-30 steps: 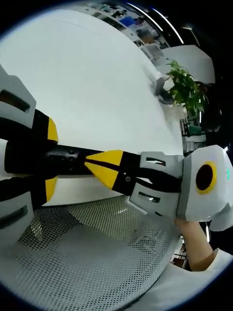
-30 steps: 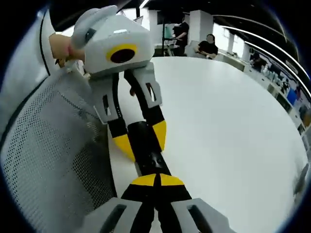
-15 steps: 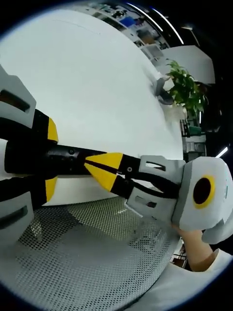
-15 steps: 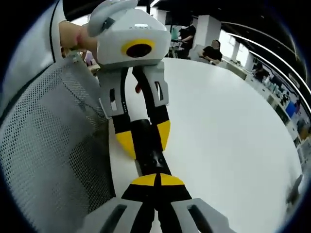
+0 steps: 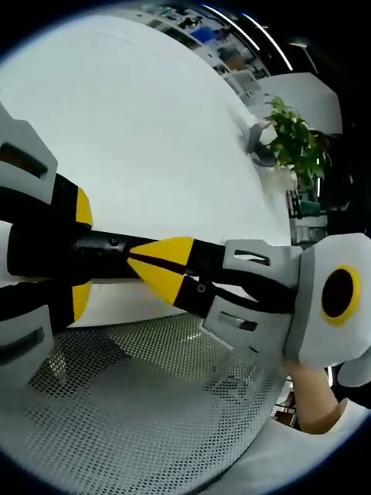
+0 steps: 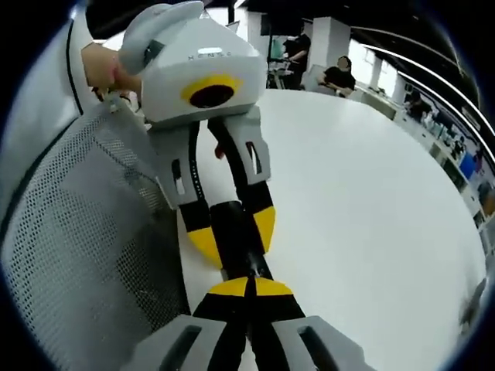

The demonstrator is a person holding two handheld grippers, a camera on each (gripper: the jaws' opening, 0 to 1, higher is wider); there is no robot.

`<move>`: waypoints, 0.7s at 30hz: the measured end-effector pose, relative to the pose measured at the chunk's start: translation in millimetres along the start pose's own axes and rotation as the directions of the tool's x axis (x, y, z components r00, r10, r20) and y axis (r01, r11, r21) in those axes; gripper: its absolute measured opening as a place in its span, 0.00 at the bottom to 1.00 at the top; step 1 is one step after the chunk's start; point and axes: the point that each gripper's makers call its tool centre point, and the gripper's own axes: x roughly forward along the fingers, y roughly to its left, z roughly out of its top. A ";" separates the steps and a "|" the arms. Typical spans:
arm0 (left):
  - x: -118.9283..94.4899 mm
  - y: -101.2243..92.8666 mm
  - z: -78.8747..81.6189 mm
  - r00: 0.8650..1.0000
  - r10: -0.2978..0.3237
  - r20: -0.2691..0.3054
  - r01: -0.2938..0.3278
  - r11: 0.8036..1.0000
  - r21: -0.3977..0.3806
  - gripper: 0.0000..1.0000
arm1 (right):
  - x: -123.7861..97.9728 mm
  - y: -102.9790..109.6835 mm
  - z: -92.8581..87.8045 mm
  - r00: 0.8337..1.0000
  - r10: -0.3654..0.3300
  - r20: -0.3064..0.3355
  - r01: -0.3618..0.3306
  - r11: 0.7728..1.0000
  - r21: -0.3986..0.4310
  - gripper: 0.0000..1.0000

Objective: Press the specified remote control buttons in sequence, fully releasing each button before pressing the next.

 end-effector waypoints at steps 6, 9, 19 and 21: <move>0.0 0.3 -0.1 1.000 0.002 0.003 -0.002 1.000 -0.005 0.24 | 6.4 7.8 -1.3 0.999 -0.010 -0.031 0.008 0.997 -0.074 0.00; 0.0 0.3 -0.1 1.000 0.002 0.007 -0.002 1.000 -0.005 0.24 | 6.0 7.4 -3.4 0.998 -0.044 -0.043 0.036 0.985 -0.166 0.00; -0.1 -0.4 0.3 1.000 0.004 0.004 -0.004 1.000 -0.003 0.25 | 8.3 8.9 -5.4 0.986 -0.136 -0.099 0.105 0.957 -0.269 0.00; 0.1 -0.4 0.3 1.000 0.004 -0.003 -0.004 1.000 0.000 0.25 | 9.6 8.9 -6.2 0.983 -0.150 -0.107 0.114 0.951 -0.288 0.00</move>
